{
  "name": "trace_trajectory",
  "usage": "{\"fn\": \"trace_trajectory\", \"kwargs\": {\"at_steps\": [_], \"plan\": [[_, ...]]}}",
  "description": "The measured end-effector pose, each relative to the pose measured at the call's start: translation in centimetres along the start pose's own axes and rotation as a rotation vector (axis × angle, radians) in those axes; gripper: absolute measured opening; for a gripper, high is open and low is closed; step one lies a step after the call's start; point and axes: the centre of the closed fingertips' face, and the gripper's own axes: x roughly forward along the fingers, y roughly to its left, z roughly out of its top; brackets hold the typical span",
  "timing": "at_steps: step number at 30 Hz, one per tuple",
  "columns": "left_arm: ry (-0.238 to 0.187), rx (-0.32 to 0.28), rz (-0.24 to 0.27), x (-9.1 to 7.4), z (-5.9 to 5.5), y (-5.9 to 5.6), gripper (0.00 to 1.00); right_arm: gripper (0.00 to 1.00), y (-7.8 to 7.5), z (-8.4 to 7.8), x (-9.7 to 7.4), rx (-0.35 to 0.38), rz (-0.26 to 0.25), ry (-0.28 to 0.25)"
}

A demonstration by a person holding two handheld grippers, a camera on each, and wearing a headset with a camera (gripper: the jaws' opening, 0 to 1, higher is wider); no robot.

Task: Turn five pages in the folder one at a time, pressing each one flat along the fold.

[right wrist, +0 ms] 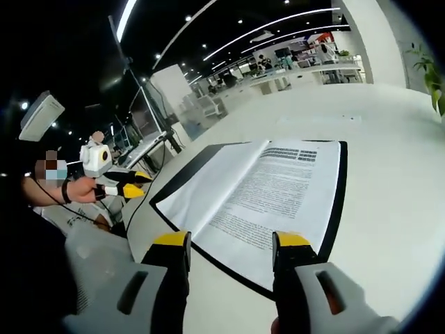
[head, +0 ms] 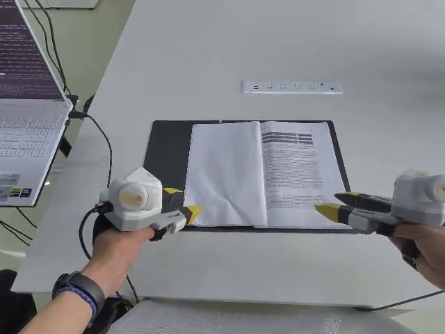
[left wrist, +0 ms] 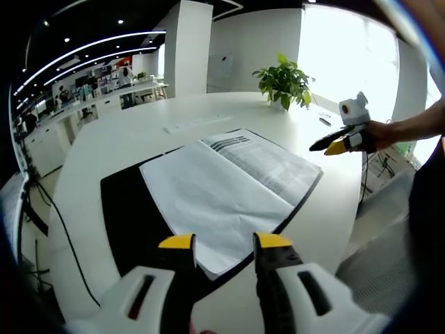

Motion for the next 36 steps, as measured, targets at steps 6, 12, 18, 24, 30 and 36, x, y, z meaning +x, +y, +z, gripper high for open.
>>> {"fn": "trace_trajectory", "kwargs": {"at_steps": [6,12,18,24,30,36], "plan": [[-0.009,0.012,-0.003,-1.4,0.5,0.0,0.41,0.54,-0.9,1.3,-2.0,-0.028,-0.046,-0.045],[-0.004,0.003,-0.001,-2.7,0.6,0.0,0.52,0.61,-1.0,1.5,-3.4,-0.047,-0.069,-0.056],[-0.032,-0.031,0.023,-4.2,0.8,0.1,0.59,0.69,-0.6,1.0,-4.7,-0.059,-0.093,-0.060],[-0.024,-0.067,0.039,-5.3,-0.1,-0.4,0.69,0.77,0.2,-0.4,-5.3,-0.069,-0.101,-0.034],[-0.023,-0.093,0.050,-5.8,-0.6,-0.7,0.78,0.86,0.9,-1.2,-5.7,-0.089,-0.108,-0.013],[-0.030,-0.105,0.060,-6.2,-0.8,-0.8,0.81,0.88,1.3,-1.3,-5.9,-0.109,-0.107,-0.002]]}}
